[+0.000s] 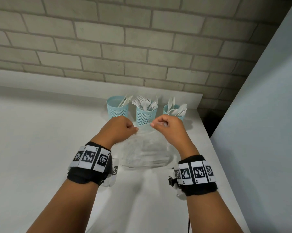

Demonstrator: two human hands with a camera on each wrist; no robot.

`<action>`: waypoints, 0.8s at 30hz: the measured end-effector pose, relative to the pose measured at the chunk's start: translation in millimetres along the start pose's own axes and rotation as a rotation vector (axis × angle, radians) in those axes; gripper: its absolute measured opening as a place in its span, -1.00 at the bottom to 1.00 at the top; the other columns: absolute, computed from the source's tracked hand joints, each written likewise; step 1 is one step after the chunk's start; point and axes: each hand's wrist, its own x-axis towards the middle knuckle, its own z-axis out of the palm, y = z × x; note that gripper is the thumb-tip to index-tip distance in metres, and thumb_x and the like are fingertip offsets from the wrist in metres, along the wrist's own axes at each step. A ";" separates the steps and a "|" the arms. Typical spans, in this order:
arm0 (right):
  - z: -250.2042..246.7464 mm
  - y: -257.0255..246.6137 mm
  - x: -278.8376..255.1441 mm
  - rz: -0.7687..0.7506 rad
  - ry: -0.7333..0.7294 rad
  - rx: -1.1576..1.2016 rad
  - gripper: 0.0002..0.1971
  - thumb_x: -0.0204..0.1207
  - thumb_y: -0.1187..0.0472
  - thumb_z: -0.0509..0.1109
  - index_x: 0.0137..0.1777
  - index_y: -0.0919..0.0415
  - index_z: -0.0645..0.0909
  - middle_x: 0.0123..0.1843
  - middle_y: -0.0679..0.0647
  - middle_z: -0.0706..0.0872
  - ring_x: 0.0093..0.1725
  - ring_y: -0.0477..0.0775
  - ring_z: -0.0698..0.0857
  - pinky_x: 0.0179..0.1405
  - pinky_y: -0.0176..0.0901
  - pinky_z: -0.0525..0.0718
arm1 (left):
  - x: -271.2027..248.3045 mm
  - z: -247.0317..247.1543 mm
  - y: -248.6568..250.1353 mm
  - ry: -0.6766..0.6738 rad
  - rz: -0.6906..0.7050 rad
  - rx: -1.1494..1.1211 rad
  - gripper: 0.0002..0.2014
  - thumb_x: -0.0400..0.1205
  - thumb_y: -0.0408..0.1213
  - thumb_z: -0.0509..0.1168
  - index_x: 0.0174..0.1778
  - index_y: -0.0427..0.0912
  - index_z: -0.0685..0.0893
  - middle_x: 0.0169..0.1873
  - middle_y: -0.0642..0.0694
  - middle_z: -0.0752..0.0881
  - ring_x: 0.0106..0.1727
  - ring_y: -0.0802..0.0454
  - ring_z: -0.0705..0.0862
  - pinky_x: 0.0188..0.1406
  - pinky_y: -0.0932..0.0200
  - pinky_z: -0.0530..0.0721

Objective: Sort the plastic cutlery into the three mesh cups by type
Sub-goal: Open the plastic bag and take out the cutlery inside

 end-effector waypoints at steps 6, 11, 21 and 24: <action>-10.1 13.6 0.4 0.090 0.068 -0.037 -0.81 0.43 0.22 0.52 -0.29 0.33 0.66 -0.37 -0.01 0.64 -0.36 -0.11 0.52 -0.24 -0.29 0.50 | 0.1 -5.7 -11.1 -0.098 -0.266 -0.626 -0.82 0.67 -0.32 0.25 -0.20 -0.34 0.61 -0.41 -0.14 0.78 -0.51 0.12 0.74 -0.50 0.29 0.73; -6.4 16.4 0.1 0.414 0.125 0.637 -0.94 0.53 0.42 0.37 -0.17 0.33 0.61 -0.33 0.16 0.76 -0.44 -0.01 0.76 -0.31 -0.12 0.77 | 4.3 11.8 -15.0 -0.139 -0.363 -1.402 -0.82 0.70 -0.37 0.16 -0.16 -0.38 0.54 -0.40 -0.24 0.80 -0.37 -0.03 0.82 -0.39 0.17 0.79; 13.0 54.4 8.5 0.858 0.099 1.143 -0.83 0.62 0.40 0.23 -0.13 0.38 0.64 -0.35 0.23 0.77 -0.34 0.18 0.78 -0.18 0.05 0.77 | 13.6 27.1 -33.5 0.013 -0.602 -2.203 -0.76 0.72 -0.50 -0.03 -0.22 -0.28 0.44 -0.51 -0.07 0.49 -0.77 0.11 0.46 -0.75 0.29 0.57; 10.4 52.0 7.9 0.886 0.100 1.139 -0.82 0.60 0.45 0.18 -0.12 0.35 0.61 -0.24 0.22 0.71 -0.29 0.21 0.72 -0.29 0.10 0.76 | 11.5 25.6 -43.3 0.003 -0.689 -2.047 -0.87 0.69 -0.31 0.17 -0.15 -0.26 0.49 -0.60 0.00 0.33 -0.80 0.14 0.28 -0.85 0.39 0.33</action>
